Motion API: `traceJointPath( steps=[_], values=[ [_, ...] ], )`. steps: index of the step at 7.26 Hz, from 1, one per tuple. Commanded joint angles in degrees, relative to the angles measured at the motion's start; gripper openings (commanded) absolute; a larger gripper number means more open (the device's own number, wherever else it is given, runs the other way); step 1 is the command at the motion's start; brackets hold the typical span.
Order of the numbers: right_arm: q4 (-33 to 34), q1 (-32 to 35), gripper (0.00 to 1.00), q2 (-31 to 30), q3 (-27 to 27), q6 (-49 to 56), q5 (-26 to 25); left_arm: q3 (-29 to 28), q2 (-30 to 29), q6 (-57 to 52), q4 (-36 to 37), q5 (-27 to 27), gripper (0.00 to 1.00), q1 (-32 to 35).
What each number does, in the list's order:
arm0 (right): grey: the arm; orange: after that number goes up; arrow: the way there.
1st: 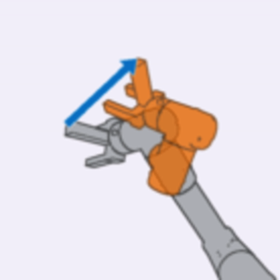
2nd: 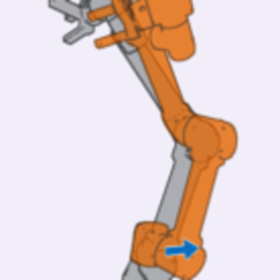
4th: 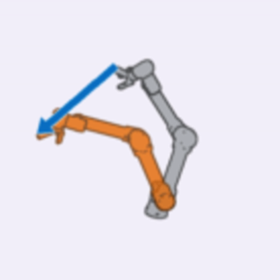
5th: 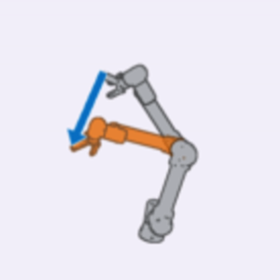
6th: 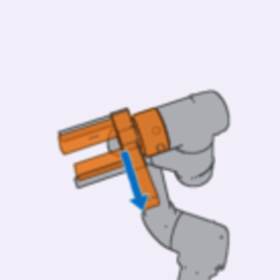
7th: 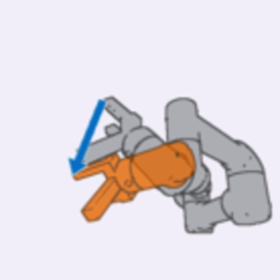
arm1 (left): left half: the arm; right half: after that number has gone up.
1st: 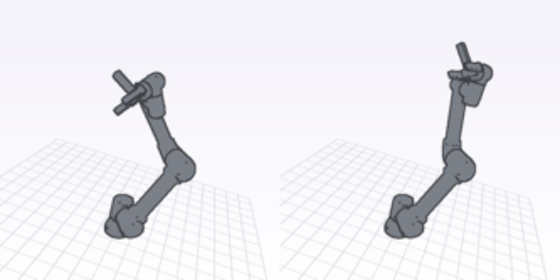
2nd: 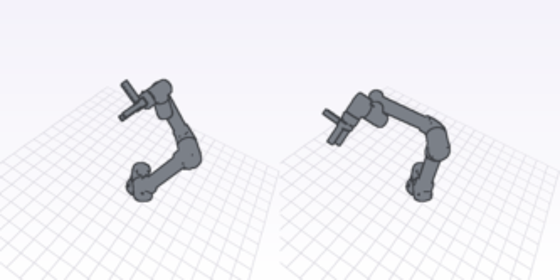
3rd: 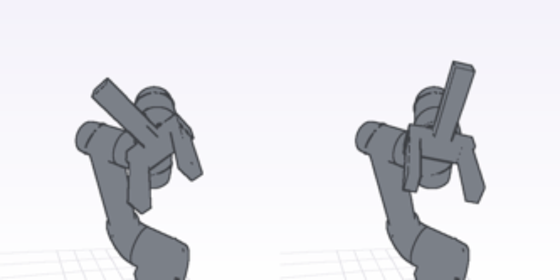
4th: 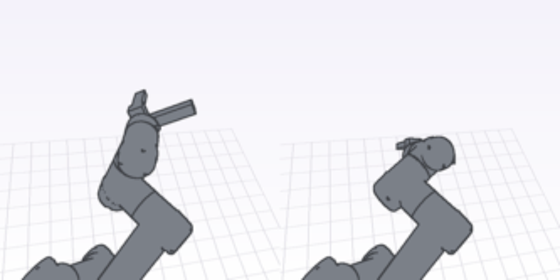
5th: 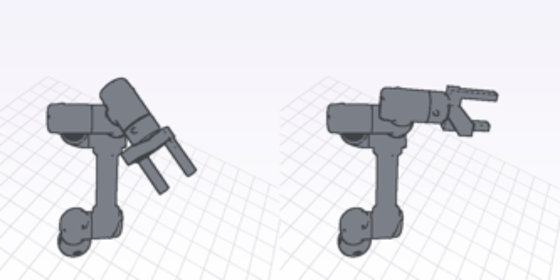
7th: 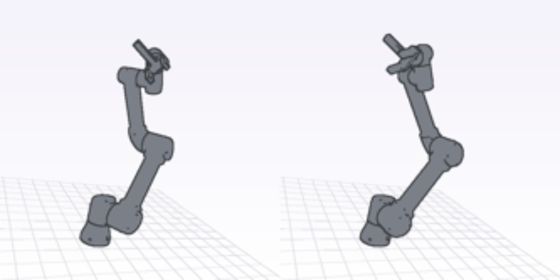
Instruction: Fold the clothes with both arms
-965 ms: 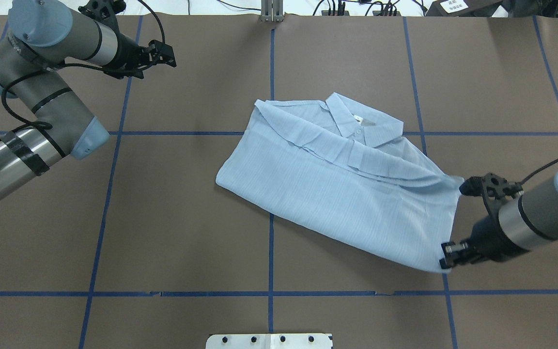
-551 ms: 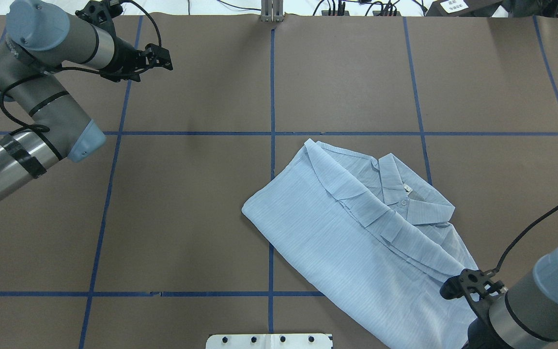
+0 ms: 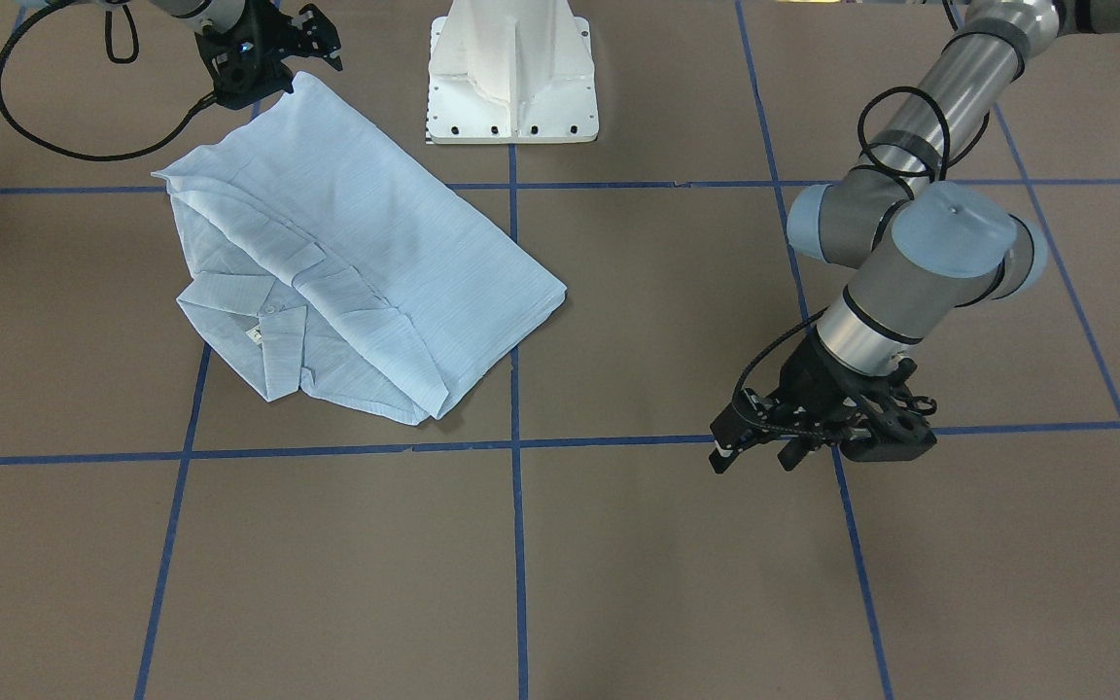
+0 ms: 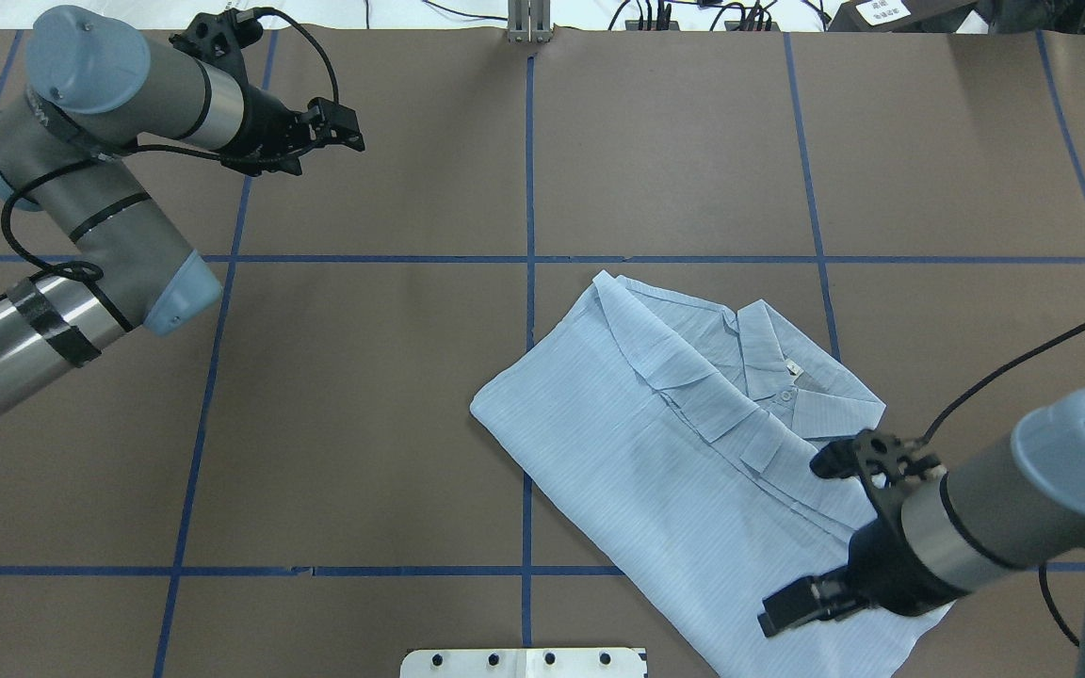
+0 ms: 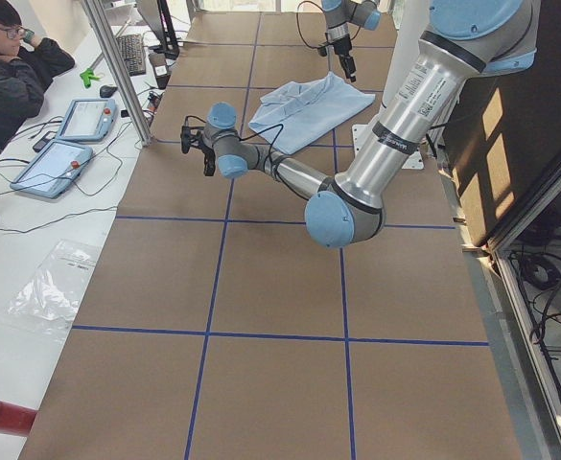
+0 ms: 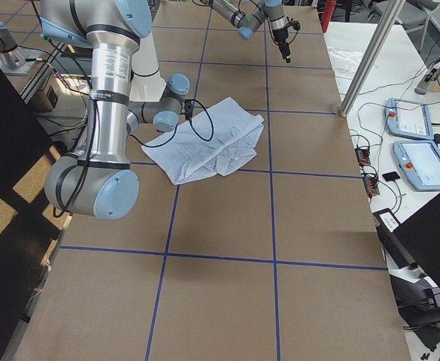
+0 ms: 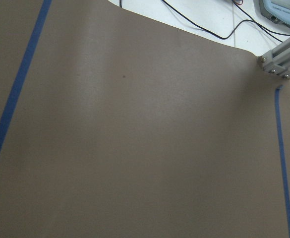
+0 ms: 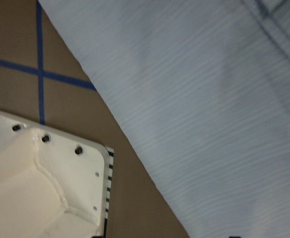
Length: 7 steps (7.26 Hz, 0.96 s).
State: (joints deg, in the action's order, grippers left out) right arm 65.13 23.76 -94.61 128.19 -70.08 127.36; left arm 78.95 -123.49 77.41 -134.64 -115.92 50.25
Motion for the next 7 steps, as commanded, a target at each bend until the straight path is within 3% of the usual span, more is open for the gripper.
traceJointPath(
  steps=[1,3,7],
  values=[
    [0.00,13.28,1.00,1.70,-0.31,0.82,0.08,7.23,0.53,9.73,4.35,-0.37,0.99,-5.39],
    [0.00,18.42,1.00,4.77,-0.92,0.91,0.00,16.99,0.27,16.79,17.33,6.54,0.98,-14.69],
    [0.00,19.49,1.00,8.30,-3.83,0.91,-0.09,16.76,0.00,26.03,24.67,15.80,0.96,-27.02]
  ],
)
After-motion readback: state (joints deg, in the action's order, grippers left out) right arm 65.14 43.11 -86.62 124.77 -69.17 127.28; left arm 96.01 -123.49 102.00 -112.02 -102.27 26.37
